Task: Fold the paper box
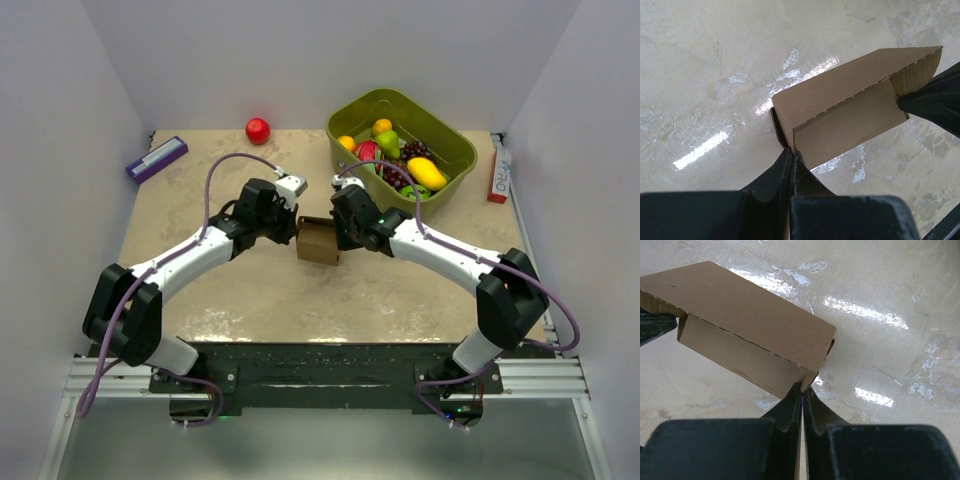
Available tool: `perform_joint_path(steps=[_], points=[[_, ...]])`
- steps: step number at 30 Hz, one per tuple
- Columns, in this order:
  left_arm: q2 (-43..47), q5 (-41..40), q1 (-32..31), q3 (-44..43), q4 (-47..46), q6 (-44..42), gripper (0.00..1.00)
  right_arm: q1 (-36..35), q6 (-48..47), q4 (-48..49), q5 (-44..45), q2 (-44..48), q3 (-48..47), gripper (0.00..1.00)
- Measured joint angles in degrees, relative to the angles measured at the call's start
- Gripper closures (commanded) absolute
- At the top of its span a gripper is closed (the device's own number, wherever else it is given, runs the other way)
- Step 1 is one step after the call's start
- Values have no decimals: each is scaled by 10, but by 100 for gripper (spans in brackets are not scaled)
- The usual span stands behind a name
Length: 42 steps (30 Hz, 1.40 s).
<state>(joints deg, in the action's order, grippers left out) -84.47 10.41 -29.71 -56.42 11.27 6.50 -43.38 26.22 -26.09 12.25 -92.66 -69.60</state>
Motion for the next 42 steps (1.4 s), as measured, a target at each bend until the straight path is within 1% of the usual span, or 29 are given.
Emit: perform_joint_path(steps=[2, 3, 5, 6, 11, 15, 21, 22, 23, 24, 30, 33, 37, 42], points=[[0, 0, 0, 0, 0, 0, 100, 0, 4, 0, 1, 1, 1, 72], [0, 0, 0, 0, 1, 1, 100, 0, 5, -2, 2, 1, 1, 64], [0, -2, 0, 0, 3, 2, 100, 0, 7, -4, 2, 3, 1, 59], [0, -2, 0, 0, 3, 2, 100, 0, 7, -8, 2, 6, 1, 54], [2, -2, -1, 0, 5, 4, 100, 0, 8, -22, 2, 31, 1, 50], [2, -2, -1, 0, 6, 4, 100, 0, 8, -29, 3, 44, -6, 52], [3, -2, -1, 0, 7, 4, 100, 0, 8, -30, 0, 49, -18, 52], [3, -2, -1, 0, 7, 4, 100, 0, 8, -30, -3, 54, -18, 54], [3, -2, -1, 0, 7, 4, 100, 0, 8, -29, -5, 60, -18, 58], [3, -2, -1, 0, 7, 4, 100, 0, 8, -27, -7, 68, -17, 60], [3, -2, -1, 0, 7, 4, 100, 0, 8, 17, -4, 118, -11, 70], [3, -1, -1, 0, 7, 5, 100, 0, 11, 43, 9, 117, -4, 71], [3, 0, -1, 1, 7, 6, 100, -1, 21, 65, 30, 114, 17, 74], [3, 2, -1, 1, 7, 13, 100, -10, 37, 89, 51, 114, 39, 74]])
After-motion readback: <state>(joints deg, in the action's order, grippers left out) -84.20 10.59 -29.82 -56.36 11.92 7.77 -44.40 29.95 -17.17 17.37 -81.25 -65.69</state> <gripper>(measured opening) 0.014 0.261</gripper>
